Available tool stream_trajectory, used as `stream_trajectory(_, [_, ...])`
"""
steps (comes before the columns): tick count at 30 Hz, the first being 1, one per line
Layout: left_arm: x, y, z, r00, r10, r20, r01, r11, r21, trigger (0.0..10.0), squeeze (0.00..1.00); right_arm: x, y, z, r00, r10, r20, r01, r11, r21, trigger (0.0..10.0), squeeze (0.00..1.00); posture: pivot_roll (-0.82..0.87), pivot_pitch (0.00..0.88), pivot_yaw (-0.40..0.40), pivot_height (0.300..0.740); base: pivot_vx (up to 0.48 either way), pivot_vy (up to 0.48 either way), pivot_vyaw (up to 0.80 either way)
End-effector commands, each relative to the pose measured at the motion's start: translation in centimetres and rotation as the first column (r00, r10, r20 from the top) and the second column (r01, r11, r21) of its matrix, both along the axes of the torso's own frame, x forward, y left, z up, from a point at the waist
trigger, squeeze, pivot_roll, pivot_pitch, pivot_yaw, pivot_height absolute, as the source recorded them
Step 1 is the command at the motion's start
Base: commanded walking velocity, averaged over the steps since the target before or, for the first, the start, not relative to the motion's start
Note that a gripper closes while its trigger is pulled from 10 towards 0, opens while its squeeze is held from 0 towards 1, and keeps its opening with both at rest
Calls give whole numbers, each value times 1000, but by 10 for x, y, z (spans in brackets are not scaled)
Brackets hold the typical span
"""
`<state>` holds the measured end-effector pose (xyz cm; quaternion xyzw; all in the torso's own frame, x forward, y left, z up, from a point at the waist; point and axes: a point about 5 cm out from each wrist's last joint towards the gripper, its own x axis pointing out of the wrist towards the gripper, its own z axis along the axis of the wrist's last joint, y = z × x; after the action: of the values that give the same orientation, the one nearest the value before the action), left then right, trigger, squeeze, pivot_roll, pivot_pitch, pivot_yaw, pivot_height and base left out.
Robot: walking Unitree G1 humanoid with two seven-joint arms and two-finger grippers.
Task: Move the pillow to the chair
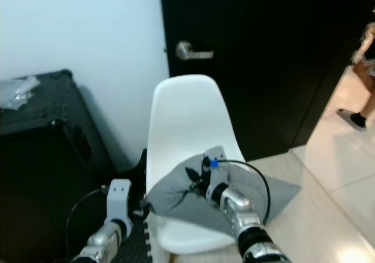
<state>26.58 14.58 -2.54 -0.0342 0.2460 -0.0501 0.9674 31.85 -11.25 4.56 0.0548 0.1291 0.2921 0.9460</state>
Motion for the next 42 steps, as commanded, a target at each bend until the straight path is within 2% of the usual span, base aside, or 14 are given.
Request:
stream_trajectory(1, [-2, -2, -1, 1000, -24, -7, 24, 1000, 8, 10000, 0, 6, 6, 8, 999, 3, 47, -2, 1000, -31, 10000, 0, 38, 0, -42, 740, 0, 0, 0])
stream_trajectory(6, [-2, -7, -2, 999, -47, -8, 47, 999, -1, 10000, 0, 5, 5, 7, 999, 5, 46, -3, 999, -40, 10000, 0, 37, 0, -40, 740, 0, 0, 0])
stream_trajectory(11, [-3, -12, -2, 998, -69, -5, 69, 998, -11, 10000, 0, -4, 18, 3, 988, 139, 67, -132, 986, -98, 10000, 0, 35, 0, -38, 740, 0, 0, 0])
stream_trajectory(13, [-4, -15, -3, 997, -78, -5, 78, 997, -9, 10000, 0, -13, 34, -1, 959, 272, 81, -254, 950, -184, 10000, 0, 35, 0, -38, 740, 0, 0, 0])
stream_trajectory(14, [-4, -15, -3, 997, -78, -5, 78, 997, -9, 10000, 0, -13, 34, -1, 959, 272, 81, -254, 950, -184, 10000, 0, 35, 0, -38, 740, 0, 0, 0])
stream_trajectory(17, [-4, -17, -2, 996, -86, -2, 86, 996, -11, 10000, 0, -22, 48, -9, 909, 410, 74, -363, 866, -343, 10000, 0, 38, 0, -39, 740, 0, 0, 0])
stream_trajectory(19, [-3, -20, -2, 996, -93, 4, 93, 996, -14, 10000, 0, -21, 55, -9, 897, 435, 84, -367, 836, -407, 10000, 0, 42, 0, -42, 740, 0, 0, 0])
stream_trajectory(26, [-3, -22, -1, 995, -98, 12, 99, 995, -17, 10000, 0, -8, 59, 4, 918, 365, 152, -273, 863, -425, 10000, 0, 55, 0, -47, 740, 0, 0, 0])
stream_trajectory(28, [-3, -24, 0, 995, -103, 17, 103, 995, -17, 10000, 0, 7, 55, 19, 958, 217, 189, -149, 936, -318, 10000, 0, 60, 0, -47, 740, 0, 0, 0])
stream_trajectory(29, [-3, -24, 0, 995, -103, 17, 103, 995, -17, 10000, 0, 7, 55, 19, 958, 217, 189, -149, 936, -318, 10000, 0, 60, 0, -47, 740, 0, 0, 0])
stream_trajectory(31, [-3, -25, 0, 994, -110, 21, 110, 994, -14, 10000, 0, 20, 48, 29, 980, 83, 183, -41, 975, -220, 10000, 0, 62, 0, -47, 740, 0, 0, 0])
stream_trajectory(36, [-4, -26, -1, 993, -117, 21, 117, 993, -11, 10000, 0, 27, 40, 31, 987, -7, 164, 46, 971, -235, 10000, 0, 63, 0, -46, 740, 0, 0, 0])
stream_trajectory(41, [-5, -27, -1, 992, -126, 20, 126, 992, -8, 10000, 0, 28, 26, 20, 985, -96, 145, 144, 920, -365, 10000, 0, 62, 0, -42, 740, 0, 0, 0])
stream_trajectory(42, [-5, -27, -1, 992, -128, 19, 129, 992, -8, 10000, 0, 27, 21, 15, 984, -120, 132, 164, 897, -410, 10000, 0, 61, 0, -41, 740, 0, 0, 0])
